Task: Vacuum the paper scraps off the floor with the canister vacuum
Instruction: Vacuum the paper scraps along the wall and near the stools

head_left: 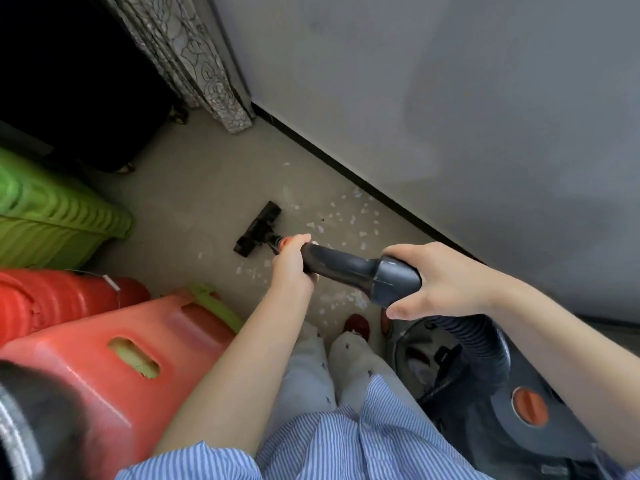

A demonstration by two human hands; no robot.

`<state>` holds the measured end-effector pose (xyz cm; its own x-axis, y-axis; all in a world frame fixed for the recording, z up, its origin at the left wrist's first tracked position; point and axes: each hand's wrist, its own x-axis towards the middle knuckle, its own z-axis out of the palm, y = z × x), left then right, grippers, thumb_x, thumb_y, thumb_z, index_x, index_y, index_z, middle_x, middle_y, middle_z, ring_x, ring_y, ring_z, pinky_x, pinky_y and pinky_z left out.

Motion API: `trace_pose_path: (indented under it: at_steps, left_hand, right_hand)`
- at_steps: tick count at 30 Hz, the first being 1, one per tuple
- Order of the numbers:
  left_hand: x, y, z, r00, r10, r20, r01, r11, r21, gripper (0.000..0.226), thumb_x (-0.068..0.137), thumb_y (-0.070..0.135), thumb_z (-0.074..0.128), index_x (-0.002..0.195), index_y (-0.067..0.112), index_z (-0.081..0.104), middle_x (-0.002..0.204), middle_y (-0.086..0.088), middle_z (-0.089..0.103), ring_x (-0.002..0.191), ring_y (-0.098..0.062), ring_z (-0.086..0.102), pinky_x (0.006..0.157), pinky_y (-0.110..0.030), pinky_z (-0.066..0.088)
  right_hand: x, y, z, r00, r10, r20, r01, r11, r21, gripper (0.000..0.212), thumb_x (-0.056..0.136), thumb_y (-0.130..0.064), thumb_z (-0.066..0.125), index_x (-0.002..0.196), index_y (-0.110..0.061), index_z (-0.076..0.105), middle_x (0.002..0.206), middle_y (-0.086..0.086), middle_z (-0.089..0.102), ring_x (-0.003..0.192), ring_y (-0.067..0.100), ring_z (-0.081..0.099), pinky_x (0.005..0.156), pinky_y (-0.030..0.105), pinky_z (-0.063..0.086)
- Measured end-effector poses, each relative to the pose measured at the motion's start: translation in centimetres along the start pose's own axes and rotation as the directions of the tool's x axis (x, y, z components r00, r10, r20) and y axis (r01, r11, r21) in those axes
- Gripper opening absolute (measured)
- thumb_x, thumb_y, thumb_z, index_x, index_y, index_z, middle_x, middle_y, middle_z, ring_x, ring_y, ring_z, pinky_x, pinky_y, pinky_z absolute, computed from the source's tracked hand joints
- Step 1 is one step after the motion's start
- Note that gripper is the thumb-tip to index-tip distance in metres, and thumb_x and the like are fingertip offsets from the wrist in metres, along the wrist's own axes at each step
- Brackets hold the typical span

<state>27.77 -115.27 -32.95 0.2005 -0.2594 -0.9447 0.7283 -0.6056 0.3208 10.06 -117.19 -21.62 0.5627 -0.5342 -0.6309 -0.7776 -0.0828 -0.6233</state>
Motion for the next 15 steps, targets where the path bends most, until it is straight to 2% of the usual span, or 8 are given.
trace_pose_path:
  at_steps: [2, 5, 8, 11, 13, 14, 15]
  left_hand:
    - [-0.4, 0.6, 0.5, 0.999, 0.012, 0.03, -0.011, 0.999, -0.034, 0.016, 0.094, 0.016, 0.049, 0.082, 0.006, 0.05, 0.079, -0.007, 0.053, 0.068, -0.018, 0.053, 0.073, -0.029, 0.048]
    - [-0.4, 1.9, 1.5, 0.992, 0.12, 0.049, -0.117, 0.991, -0.066, 0.018, 0.094, 0.011, 0.046, 0.076, 0.011, 0.048, 0.074, -0.004, 0.049, 0.06, -0.014, 0.053, 0.057, -0.024, 0.048]
    - [0.2, 3.3, 2.0, 0.996, 0.063, 0.059, -0.057, 0.994, -0.096, 0.018, 0.092, 0.015, 0.051, 0.076, 0.007, 0.051, 0.066, -0.004, 0.052, 0.047, -0.016, 0.058, 0.045, -0.02, 0.048]
    - [1.9, 5.2, 3.8, 0.995, 0.082, 0.059, -0.081, 0.997, -0.018, 0.017, 0.094, 0.014, 0.047, 0.082, 0.004, 0.054, 0.073, -0.005, 0.053, 0.061, -0.016, 0.052, 0.055, -0.025, 0.047]
    - [2.5, 6.0, 5.1, 0.994, 0.098, 0.057, -0.101, 0.993, 0.057, 0.018, 0.097, 0.013, 0.04, 0.1, 0.003, 0.055, 0.082, -0.009, 0.051, 0.074, -0.018, 0.051, 0.073, -0.026, 0.048]
    - [2.5, 6.4, 5.7, 0.996, 0.057, 0.067, -0.063, 0.994, 0.093, 0.018, 0.099, 0.015, 0.037, 0.101, 0.004, 0.051, 0.079, -0.009, 0.05, 0.081, -0.02, 0.049, 0.082, -0.027, 0.047]
    - [2.5, 6.6, 6.2, 0.997, 0.033, 0.064, -0.041, 0.991, 0.125, 0.019, 0.101, 0.016, 0.035, 0.098, 0.004, 0.05, 0.074, -0.009, 0.047, 0.084, -0.021, 0.048, 0.084, -0.026, 0.045]
  right_hand:
    - [-0.3, 0.1, 0.0, 0.999, -0.012, -0.034, 0.013, 0.999, 0.033, 0.031, 0.067, -0.031, 0.077, 0.078, -0.032, 0.047, 0.07, -0.011, 0.054, 0.061, 0.004, 0.051, 0.055, 0.017, 0.038]
    - [0.5, 0.0, 0.0, 0.995, -0.037, -0.092, 0.041, 0.998, 0.041, 0.029, 0.069, -0.029, 0.075, 0.086, -0.023, 0.052, 0.071, -0.01, 0.054, 0.061, 0.006, 0.051, 0.053, 0.019, 0.039]
    - [2.3, 0.3, 0.2, 0.991, -0.055, -0.125, 0.057, 0.998, 0.016, 0.03, 0.07, -0.03, 0.073, 0.086, -0.023, 0.049, 0.071, -0.011, 0.053, 0.06, 0.007, 0.051, 0.052, 0.019, 0.037]
    - [5.1, 1.0, 0.0, 0.988, -0.034, -0.15, 0.037, 0.999, 0.02, 0.033, 0.071, -0.03, 0.072, 0.093, -0.022, 0.049, 0.073, -0.012, 0.052, 0.061, 0.006, 0.051, 0.051, 0.018, 0.036]
    - [6.6, 1.4, 0.1, 0.988, -0.007, -0.157, 0.013, 0.999, 0.036, 0.034, 0.072, -0.03, 0.071, 0.093, -0.023, 0.046, 0.073, -0.013, 0.05, 0.062, 0.005, 0.05, 0.051, 0.018, 0.035]
    - [7.3, 1.6, 0.2, 0.987, 0.002, -0.158, 0.005, 0.999, 0.043, 0.034, 0.072, -0.03, 0.071, 0.093, -0.024, 0.045, 0.073, -0.014, 0.049, 0.063, 0.005, 0.05, 0.051, 0.018, 0.035]
    - [7.8, 1.8, 0.2, 0.987, 0.012, -0.158, -0.004, 0.999, 0.05, 0.034, 0.073, -0.03, 0.071, 0.093, -0.025, 0.044, 0.074, -0.014, 0.049, 0.063, 0.005, 0.05, 0.051, 0.017, 0.035]
